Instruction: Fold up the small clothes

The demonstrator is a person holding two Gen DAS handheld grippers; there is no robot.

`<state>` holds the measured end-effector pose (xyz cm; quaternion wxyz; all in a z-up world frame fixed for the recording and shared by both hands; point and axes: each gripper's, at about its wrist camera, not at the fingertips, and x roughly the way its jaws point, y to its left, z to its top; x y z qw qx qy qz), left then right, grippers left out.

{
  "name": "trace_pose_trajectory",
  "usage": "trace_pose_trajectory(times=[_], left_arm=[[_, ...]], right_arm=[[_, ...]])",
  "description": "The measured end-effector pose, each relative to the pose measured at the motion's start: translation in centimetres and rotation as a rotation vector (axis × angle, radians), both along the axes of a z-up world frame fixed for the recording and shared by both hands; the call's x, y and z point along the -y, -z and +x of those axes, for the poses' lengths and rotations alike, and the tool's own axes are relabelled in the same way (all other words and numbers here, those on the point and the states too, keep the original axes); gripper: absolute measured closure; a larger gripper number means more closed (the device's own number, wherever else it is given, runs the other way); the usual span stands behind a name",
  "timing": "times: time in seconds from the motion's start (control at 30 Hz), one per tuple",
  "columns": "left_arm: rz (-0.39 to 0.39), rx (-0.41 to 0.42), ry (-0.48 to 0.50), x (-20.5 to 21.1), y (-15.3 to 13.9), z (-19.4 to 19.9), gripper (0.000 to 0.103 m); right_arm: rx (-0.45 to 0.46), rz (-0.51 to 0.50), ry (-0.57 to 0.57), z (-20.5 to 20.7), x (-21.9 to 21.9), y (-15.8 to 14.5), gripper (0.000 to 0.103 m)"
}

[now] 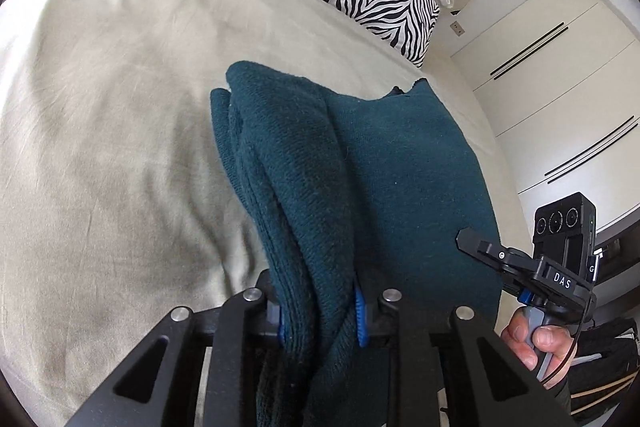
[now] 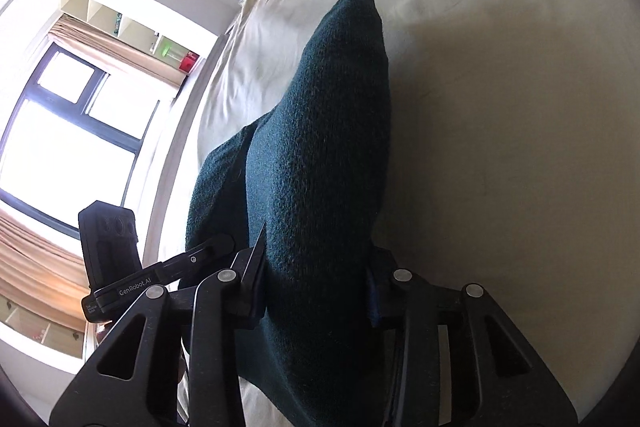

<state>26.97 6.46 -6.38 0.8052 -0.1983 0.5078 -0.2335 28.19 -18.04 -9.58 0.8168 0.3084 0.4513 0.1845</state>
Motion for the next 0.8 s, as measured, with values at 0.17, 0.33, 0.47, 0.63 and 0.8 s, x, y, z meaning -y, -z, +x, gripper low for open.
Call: trace_pose_trajectory(times=[0.17,0.33,0.47,0.63,0.8], left_arm=[[-0.045,0.022,0.041,3.2,-2.0,0.0,0.078],[-0.048,0.018,0.096,8.4,-0.9,-0.2,0.078],[-0.001,-0.051,0.086,11.2,3.5,0.6,0.075],[-0.130,-0.082,0.043,9.7,6.4,0.4,0.065],[-0.073,-0.019,0.007,7.5,4.1,-1.4,0.059]], right_arm=[[0.031,0.019,0.043,-2.0,4.0,-2.5,0.068],[0.011,0.032,0.113,-5.2,10.5,-1.5,0.068],[-0.086,0.045,0.144,-5.2,13.6,3.4,0.066],[-0.054,0.149,0.179,-6.7,15.9,7.1,0.060],[-0.025,0.061,0.287,-9.8,16.9,4.2,0.057]])
